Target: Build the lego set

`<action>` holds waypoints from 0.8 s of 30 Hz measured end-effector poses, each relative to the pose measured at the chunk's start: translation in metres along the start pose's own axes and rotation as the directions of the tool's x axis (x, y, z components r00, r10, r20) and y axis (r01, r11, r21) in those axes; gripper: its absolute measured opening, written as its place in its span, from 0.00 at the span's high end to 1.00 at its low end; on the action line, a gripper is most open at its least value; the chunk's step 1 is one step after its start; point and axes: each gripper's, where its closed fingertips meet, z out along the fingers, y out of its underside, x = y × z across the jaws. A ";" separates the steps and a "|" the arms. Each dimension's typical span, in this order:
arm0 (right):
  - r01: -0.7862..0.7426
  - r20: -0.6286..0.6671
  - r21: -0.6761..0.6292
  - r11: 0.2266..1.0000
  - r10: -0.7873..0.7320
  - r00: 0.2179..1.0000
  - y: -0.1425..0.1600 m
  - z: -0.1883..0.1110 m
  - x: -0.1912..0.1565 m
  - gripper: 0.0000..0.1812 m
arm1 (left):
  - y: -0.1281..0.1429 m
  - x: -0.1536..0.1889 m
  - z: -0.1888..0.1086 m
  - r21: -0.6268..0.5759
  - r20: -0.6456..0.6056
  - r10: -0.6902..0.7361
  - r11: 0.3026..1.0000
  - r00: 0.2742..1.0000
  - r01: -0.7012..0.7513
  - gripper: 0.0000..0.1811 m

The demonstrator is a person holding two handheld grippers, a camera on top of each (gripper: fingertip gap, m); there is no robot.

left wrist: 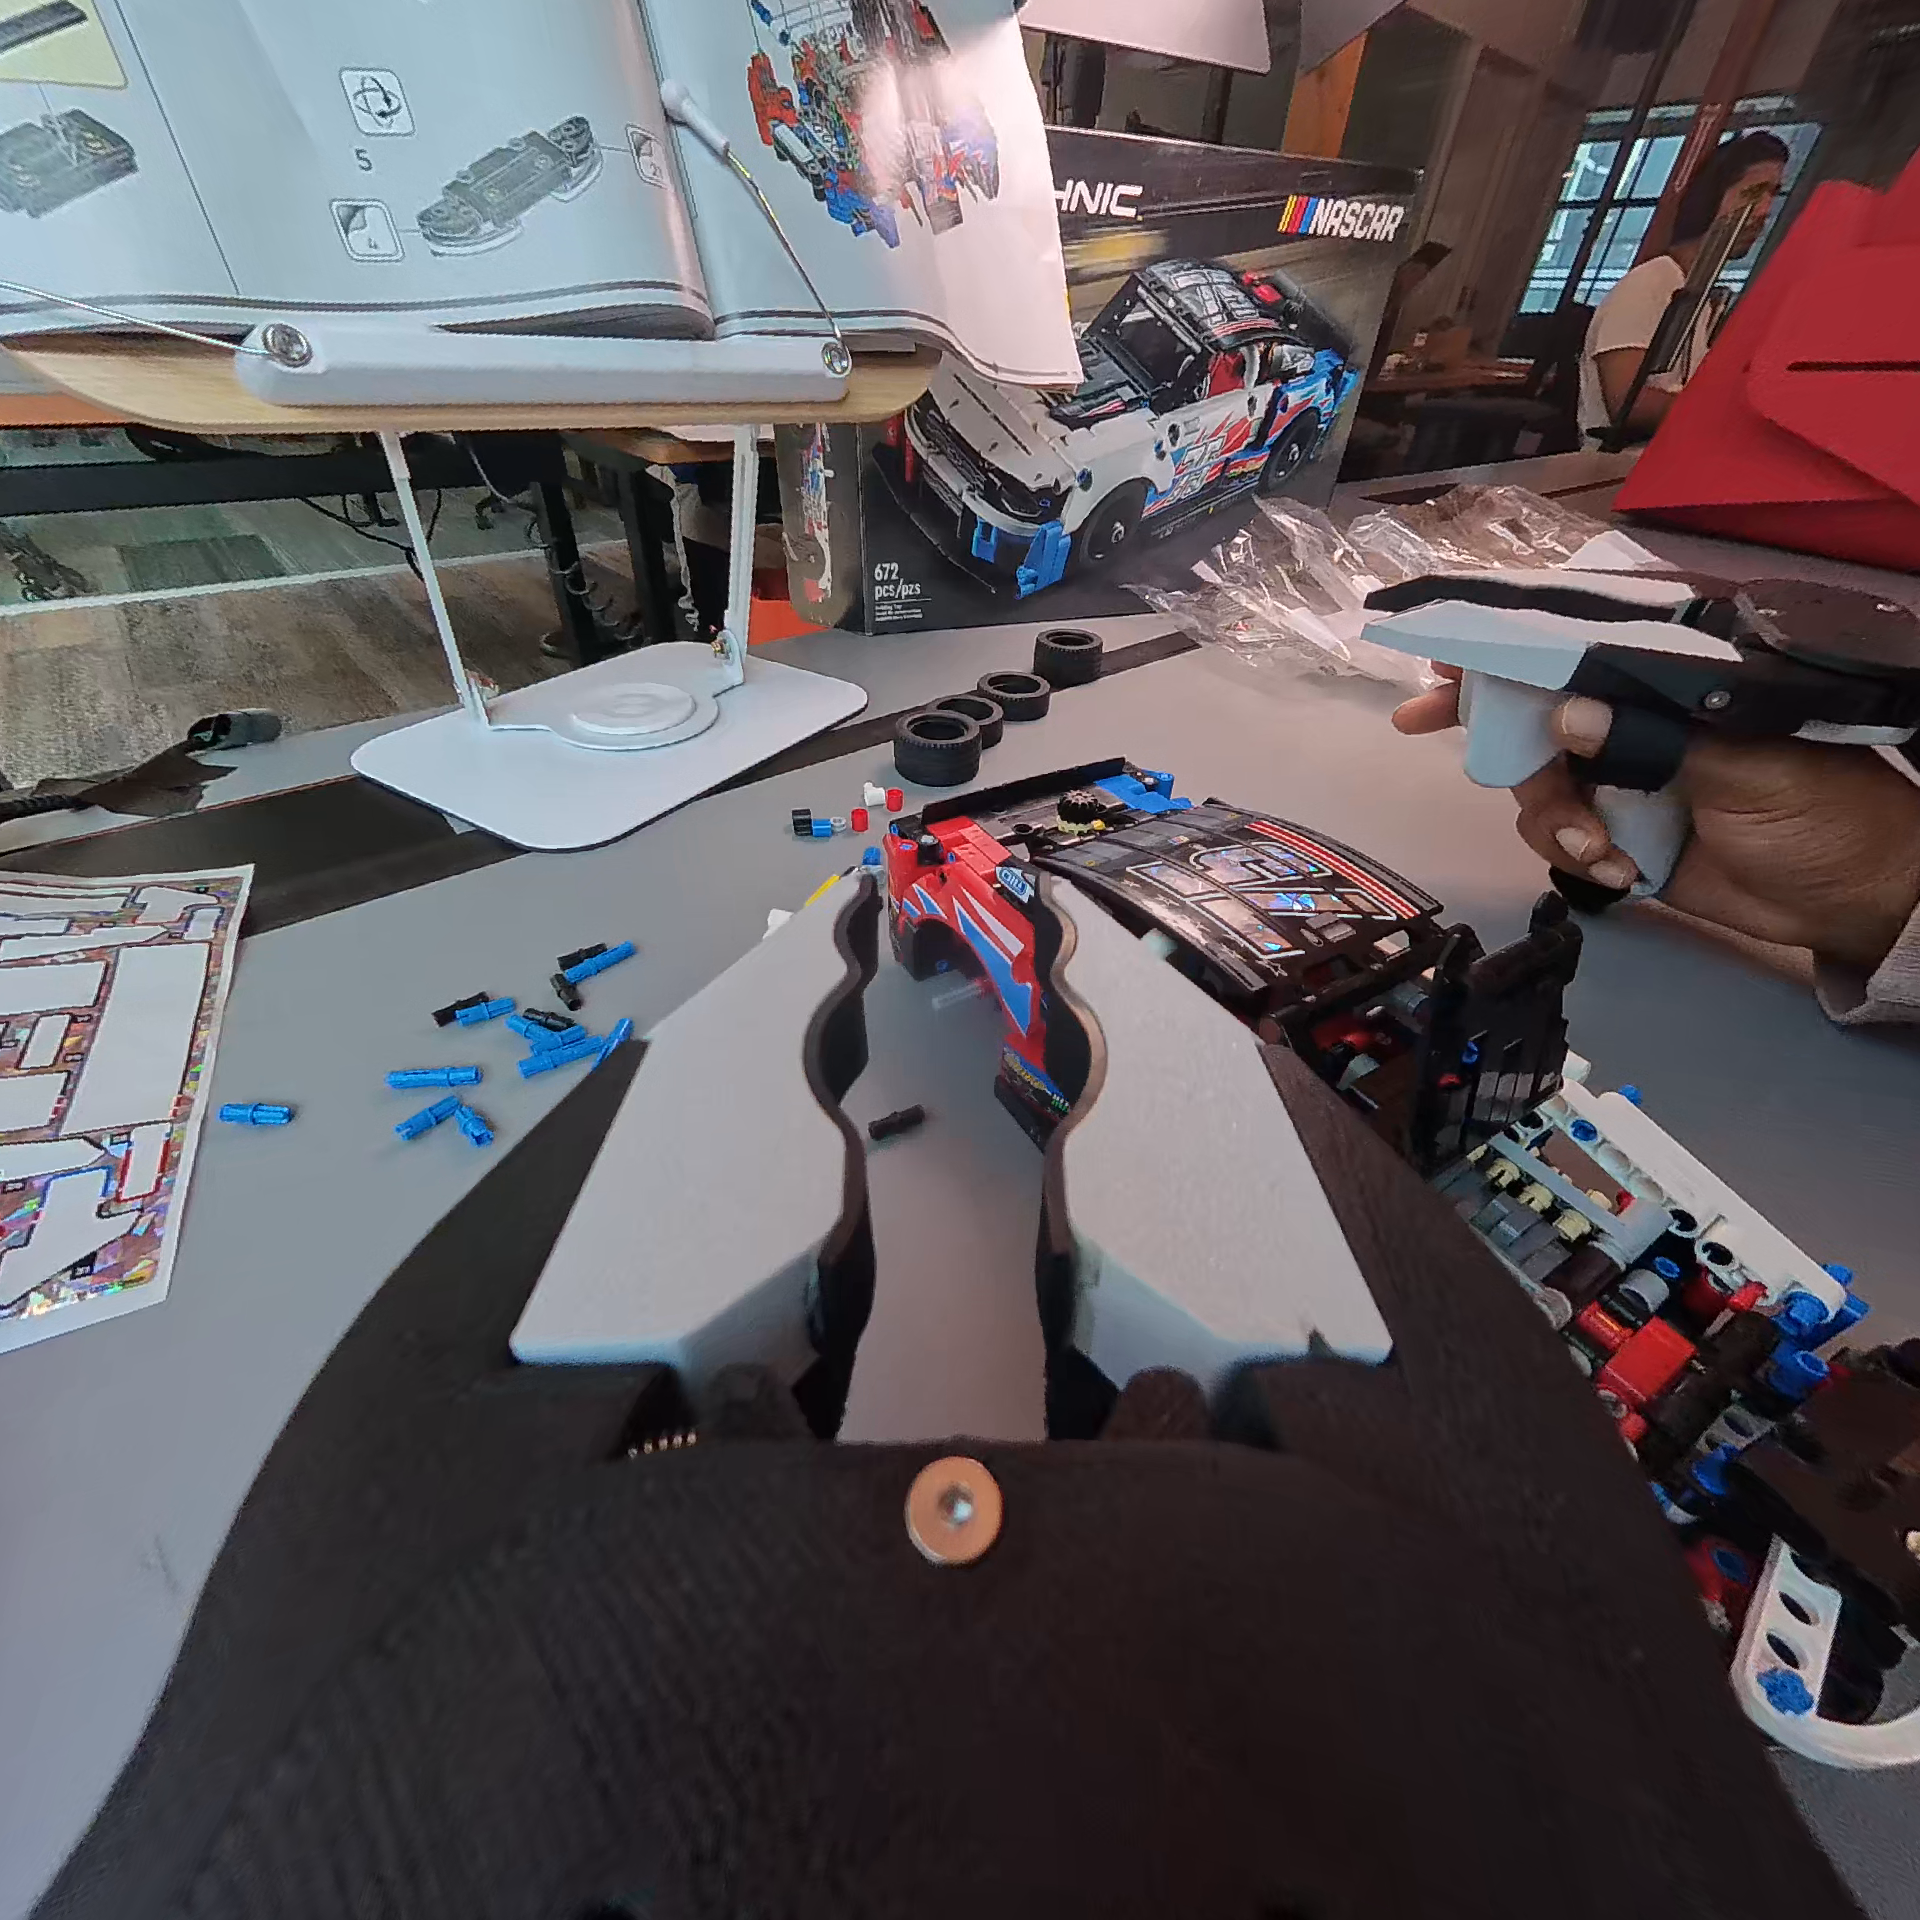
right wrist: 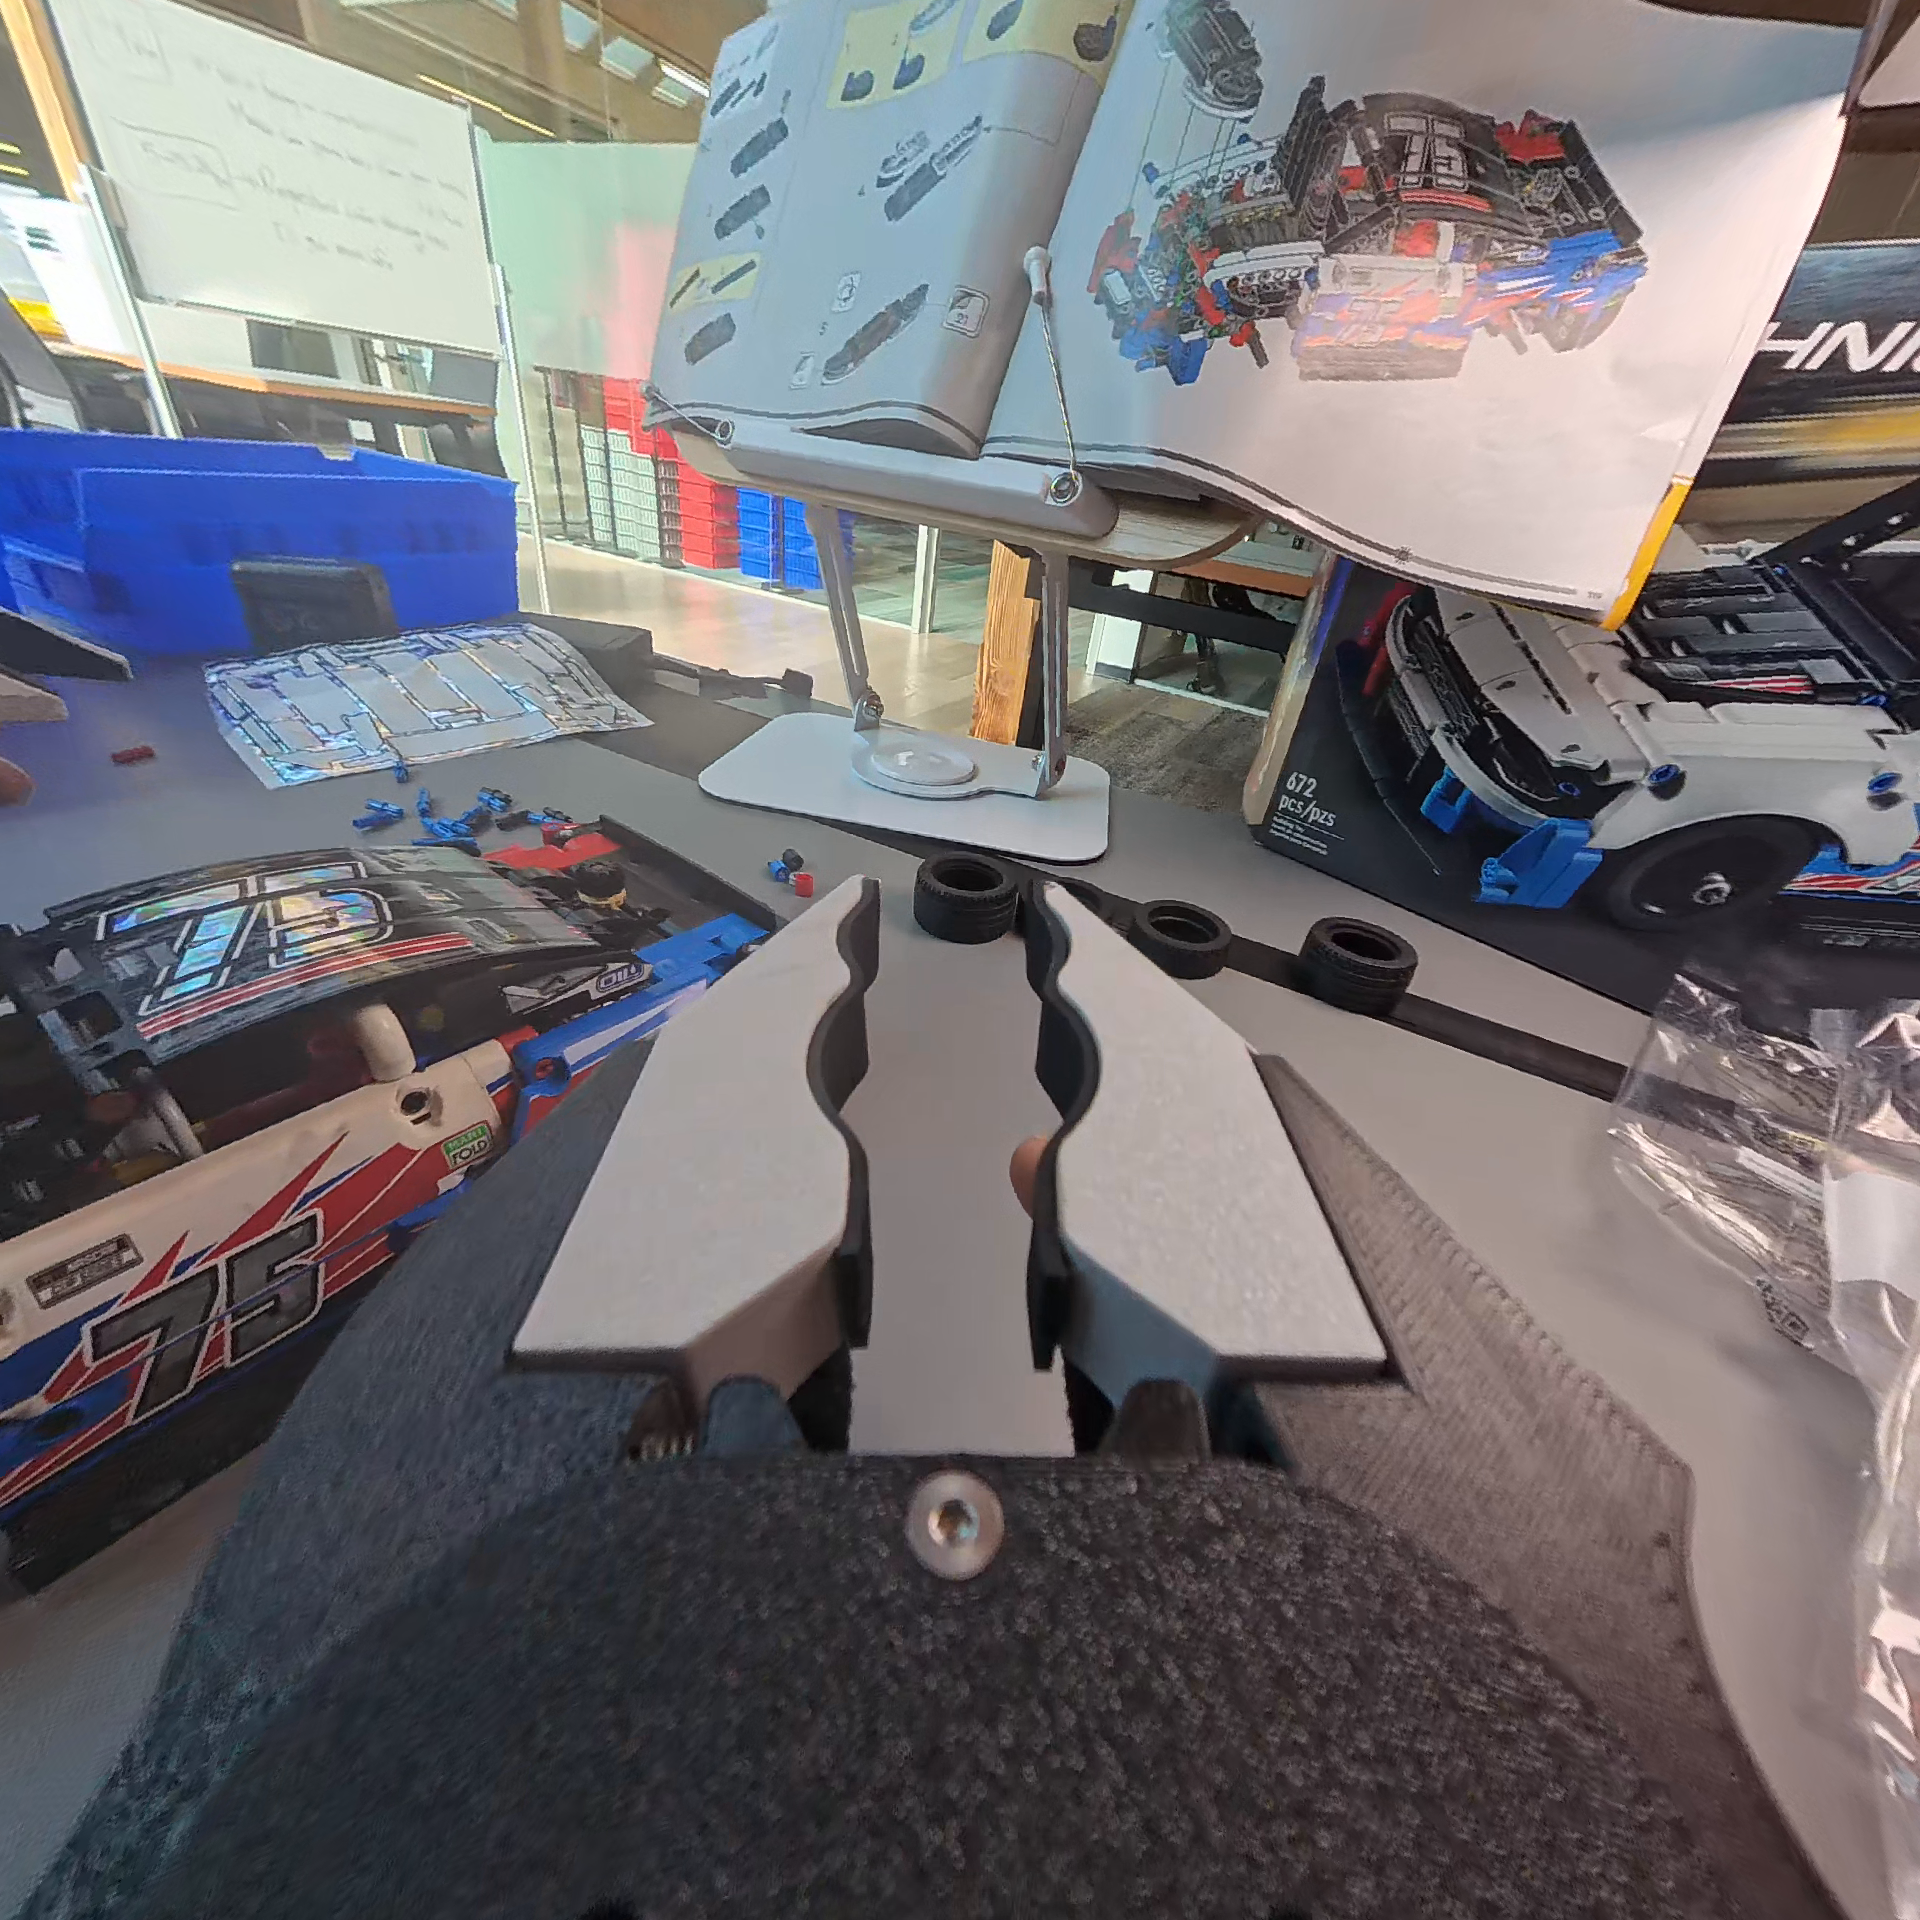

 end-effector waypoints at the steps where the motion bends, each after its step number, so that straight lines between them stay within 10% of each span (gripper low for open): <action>1: 0.009 0.008 0.004 1.000 -0.009 1.000 -0.002 -0.001 -0.001 0.86 | 0.001 0.000 0.000 -0.006 0.001 0.009 1.000 1.000 -0.009 0.85; 18: 0.035 0.070 0.007 0.999 -0.035 0.997 -0.009 -0.002 -0.025 0.93 | 0.011 0.010 0.004 -0.070 -0.133 -0.155 0.987 0.979 0.146 0.85; 24: -0.016 -0.054 -0.060 0.998 0.013 0.998 -0.049 0.113 0.016 0.99 | 0.006 0.004 0.003 -0.021 -0.064 -0.074 0.997 0.995 0.073 0.86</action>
